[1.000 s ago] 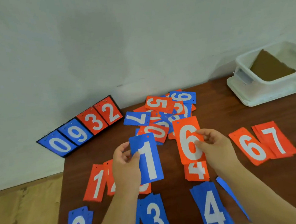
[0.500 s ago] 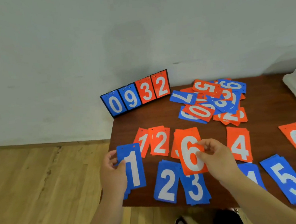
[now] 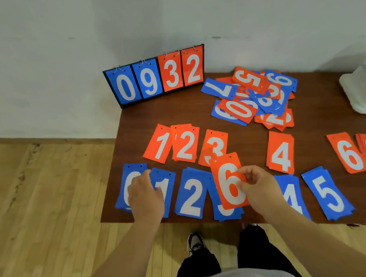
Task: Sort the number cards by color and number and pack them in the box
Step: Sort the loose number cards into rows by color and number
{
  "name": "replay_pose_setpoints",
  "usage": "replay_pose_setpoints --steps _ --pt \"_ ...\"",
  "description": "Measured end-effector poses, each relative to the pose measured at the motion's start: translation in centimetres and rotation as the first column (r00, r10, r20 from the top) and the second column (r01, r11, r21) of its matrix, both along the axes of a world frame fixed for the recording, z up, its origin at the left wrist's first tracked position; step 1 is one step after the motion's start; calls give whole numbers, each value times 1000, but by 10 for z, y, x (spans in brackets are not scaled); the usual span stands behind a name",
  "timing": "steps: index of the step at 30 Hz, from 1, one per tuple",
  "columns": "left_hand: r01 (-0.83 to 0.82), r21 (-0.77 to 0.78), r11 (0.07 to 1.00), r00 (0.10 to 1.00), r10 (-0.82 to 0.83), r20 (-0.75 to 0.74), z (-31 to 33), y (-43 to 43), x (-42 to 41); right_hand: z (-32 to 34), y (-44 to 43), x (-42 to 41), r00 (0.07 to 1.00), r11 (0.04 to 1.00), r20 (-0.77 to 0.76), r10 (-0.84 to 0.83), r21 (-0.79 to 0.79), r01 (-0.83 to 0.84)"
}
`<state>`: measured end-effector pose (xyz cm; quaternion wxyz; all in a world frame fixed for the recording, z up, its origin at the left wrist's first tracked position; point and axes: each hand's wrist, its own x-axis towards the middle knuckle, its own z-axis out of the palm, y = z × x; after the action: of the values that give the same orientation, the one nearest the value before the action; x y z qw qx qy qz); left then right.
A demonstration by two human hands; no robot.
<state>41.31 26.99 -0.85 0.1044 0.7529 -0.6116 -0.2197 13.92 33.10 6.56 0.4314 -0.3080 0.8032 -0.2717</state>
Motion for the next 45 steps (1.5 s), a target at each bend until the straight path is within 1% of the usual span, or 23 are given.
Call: replay_pose_setpoints --steps 1,2,3,4,5,6,7,8,9,12,16,19,23,28,31,34,37,41,45 --pt "30 -4 1000 998 -30 64 -1 1 -2 -1 1 -2 1000 1000 7 -4 4 4" --pt "53 -4 999 996 -52 66 1 4 -7 -1 3 -3 1000 1000 13 -5 7 5" --pt "84 5 996 996 -84 8 8 7 -14 -1 4 -4 1000 1000 21 -4 7 3" --pt "117 33 993 988 -113 -108 18 10 -24 -1 5 -6 1000 1000 31 -1 4 1" --pt "145 77 986 956 -120 -269 31 14 -37 0 6 -8 999 1000 39 1 -5 -1" --pt "173 143 975 895 -95 -435 43 19 -52 1 7 -10 999 1000 46 -2 -16 3" --pt "207 198 958 829 -64 -556 54 23 -69 2 8 -12 998 1000 55 -11 -29 13" --pt "240 229 943 785 -50 -617 63 26 -87 2 9 -16 997 999 67 -25 -45 28" --pt "276 237 932 761 -62 -645 69 30 -104 3 10 -21 996 997 77 -38 -67 43" --pt "350 219 911 712 -107 -694 77 36 -147 6 18 -44 993 988 98 -70 -131 83" --pt "419 183 889 721 -203 -663 75 36 -199 9 37 -87 983 975 101 -151 -150 165" --pt "495 166 853 712 -288 -641 73 35 -245 10 54 -126 979 972 29 -202 -121 204" --pt "564 164 809 701 -365 -613 73 36 -316 8 70 -193 964 956 -22 -264 -135 259" --pt "557 164 814 752 -411 -515 69 40 -411 3 76 -290 978 976 -31 -205 -81 202" --pt "563 170 809 769 -436 -468 61 40 -467 -5 70 -346 986 990 -101 -133 -63 127" --pt "531 150 834 800 -436 -412 49 37 -510 -16 58 -389 984 997 -167 -67 -44 60" --pt "506 133 852 823 -431 -370 37 35 -537 -28 44 -419 980 1000 -200 3 -6 -4" --pt "484 176 857 854 -419 -308 25 28 -560 -39 32 -443 975 998 -213 66 30 -61" --pt "482 191 855 868 -438 -234 24 25 -567 -40 28 -455 963 984 -226 149 128 -123"
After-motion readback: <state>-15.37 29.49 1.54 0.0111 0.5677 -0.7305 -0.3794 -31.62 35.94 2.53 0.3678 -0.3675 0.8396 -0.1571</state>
